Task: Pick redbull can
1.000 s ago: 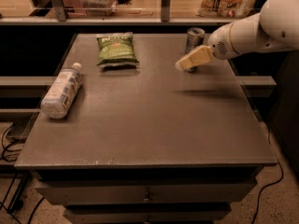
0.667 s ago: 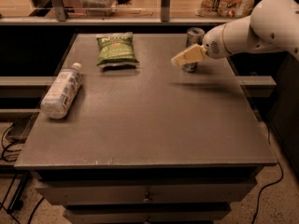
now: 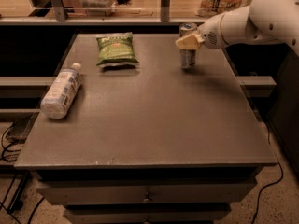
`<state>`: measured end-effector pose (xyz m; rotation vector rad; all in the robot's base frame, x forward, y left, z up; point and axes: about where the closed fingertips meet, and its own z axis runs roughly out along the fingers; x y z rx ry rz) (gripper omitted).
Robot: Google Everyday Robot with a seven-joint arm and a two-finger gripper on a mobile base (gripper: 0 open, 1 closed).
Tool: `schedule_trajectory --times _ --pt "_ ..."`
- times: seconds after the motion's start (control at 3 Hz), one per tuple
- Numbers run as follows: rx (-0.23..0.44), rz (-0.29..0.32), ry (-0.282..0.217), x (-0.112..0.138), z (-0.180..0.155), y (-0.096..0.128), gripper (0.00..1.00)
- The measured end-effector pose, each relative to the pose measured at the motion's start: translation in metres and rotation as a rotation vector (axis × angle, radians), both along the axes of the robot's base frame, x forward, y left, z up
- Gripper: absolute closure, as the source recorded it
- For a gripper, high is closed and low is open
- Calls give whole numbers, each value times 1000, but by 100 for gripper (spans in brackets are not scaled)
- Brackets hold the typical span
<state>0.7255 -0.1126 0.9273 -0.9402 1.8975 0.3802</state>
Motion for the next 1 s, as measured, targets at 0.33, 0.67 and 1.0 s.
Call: schedule_trajectory --times 0.33,0.67,1.0 --pt "-14 17 -63 -3 41 -1 88" --pt "-7 54 -174 -14 104 -5 100" --pt "-7 55 -185 -12 108 -4 100"
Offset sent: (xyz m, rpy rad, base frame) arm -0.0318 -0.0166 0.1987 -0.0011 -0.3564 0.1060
